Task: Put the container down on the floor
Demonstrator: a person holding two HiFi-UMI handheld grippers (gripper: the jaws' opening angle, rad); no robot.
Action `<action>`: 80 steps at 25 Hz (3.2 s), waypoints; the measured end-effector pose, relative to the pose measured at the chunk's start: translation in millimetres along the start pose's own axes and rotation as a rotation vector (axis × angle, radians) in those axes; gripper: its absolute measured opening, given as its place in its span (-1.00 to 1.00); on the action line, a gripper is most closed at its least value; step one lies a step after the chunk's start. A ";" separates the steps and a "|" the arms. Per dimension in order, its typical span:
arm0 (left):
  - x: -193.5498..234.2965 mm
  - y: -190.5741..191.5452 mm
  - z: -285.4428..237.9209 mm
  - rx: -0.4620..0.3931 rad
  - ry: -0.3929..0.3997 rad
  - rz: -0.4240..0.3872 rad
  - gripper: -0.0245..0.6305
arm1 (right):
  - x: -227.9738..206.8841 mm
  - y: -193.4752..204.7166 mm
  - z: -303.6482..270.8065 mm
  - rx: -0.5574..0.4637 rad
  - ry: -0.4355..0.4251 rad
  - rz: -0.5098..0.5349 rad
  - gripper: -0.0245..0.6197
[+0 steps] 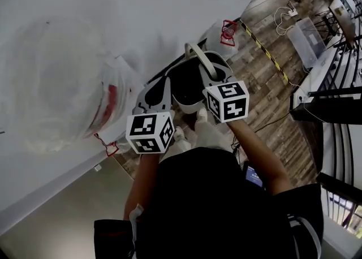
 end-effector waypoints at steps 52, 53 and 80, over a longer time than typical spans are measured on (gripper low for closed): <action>88.8 317.4 -135.6 0.431 -0.270 0.277 -0.88 | -85.0 291.7 -157.0 0.554 -0.091 -0.055 -0.83; 90.1 325.3 -135.8 0.438 -0.272 0.282 -0.88 | -86.1 299.7 -158.2 0.563 -0.090 -0.056 -0.83; 141.0 466.0 -139.9 0.538 -0.351 0.394 -0.88 | -92.3 450.2 -210.7 0.720 -0.096 -0.006 -0.83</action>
Point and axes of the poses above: the fingertips, and each gripper's own axes: z backward along the fingers, x to its left, y out of its underside, the point moved 2 cm from there along z, backward along the fingers, and after that the axes turned 12 degrees about -x, right-handed, at the moved point
